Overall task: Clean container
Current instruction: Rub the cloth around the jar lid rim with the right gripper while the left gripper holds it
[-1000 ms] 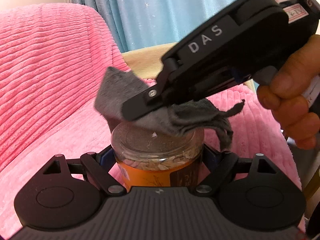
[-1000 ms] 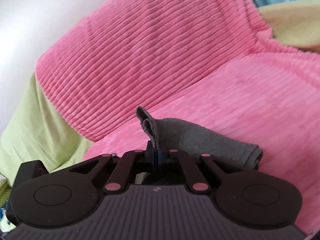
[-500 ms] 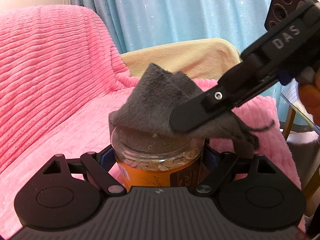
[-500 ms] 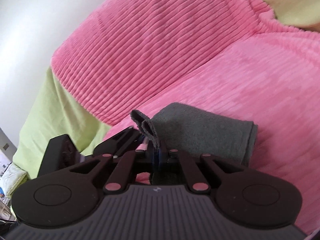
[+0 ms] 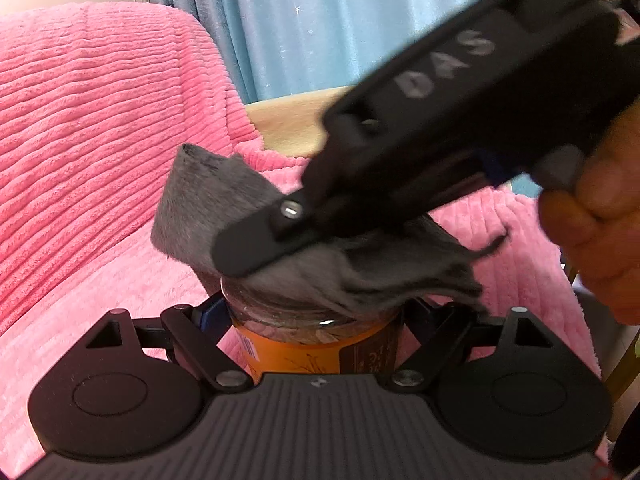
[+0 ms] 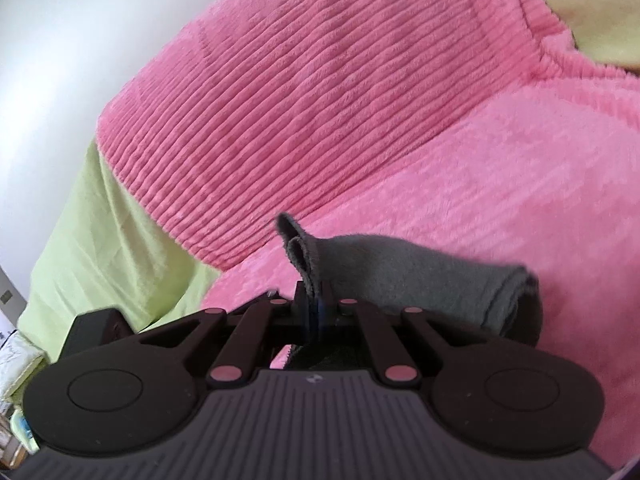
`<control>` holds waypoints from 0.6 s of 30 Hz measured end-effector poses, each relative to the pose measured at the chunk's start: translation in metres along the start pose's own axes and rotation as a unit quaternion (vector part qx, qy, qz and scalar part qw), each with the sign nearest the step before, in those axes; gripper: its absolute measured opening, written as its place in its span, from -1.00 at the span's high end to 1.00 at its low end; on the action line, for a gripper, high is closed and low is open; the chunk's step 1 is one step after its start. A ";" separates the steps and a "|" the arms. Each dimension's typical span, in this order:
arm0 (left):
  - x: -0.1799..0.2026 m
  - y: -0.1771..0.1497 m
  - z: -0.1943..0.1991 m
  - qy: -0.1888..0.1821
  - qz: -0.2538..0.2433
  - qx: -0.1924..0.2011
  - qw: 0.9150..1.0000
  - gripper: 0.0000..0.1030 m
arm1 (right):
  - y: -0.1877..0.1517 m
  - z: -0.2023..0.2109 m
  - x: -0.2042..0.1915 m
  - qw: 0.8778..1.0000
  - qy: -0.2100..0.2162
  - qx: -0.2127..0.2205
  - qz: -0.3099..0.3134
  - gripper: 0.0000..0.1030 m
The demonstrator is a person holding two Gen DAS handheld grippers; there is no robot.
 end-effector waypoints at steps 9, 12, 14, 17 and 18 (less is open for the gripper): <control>0.003 -0.003 0.003 -0.001 -0.005 0.001 1.000 -0.66 | 0.010 0.011 0.024 0.998 -0.050 0.045 -0.015 0.98; 0.004 -0.005 0.006 -0.002 -0.006 0.001 1.000 -0.66 | 0.011 0.021 0.033 0.998 -0.050 0.044 -0.022 0.98; 0.005 -0.005 0.007 -0.002 -0.007 0.001 1.000 -0.66 | 0.010 0.028 0.036 0.998 -0.046 0.036 -0.023 0.98; 0.005 -0.008 0.008 -0.003 -0.008 0.002 1.000 -0.66 | 0.006 0.039 0.038 0.999 -0.035 0.021 -0.020 0.98; 0.005 -0.008 0.009 -0.002 -0.008 0.002 1.000 -0.66 | 0.004 0.042 0.038 0.999 -0.031 0.017 -0.019 0.97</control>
Point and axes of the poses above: each gripper's, at about its wrist camera, not at the fingertips, and z roughly against the way its jaws point, x to its right, y to its top, the point moved 7 cm from there along -z, roughly the way its jaws point, and after that the axes turned 4 degrees about -y, right-handed, at the moved point
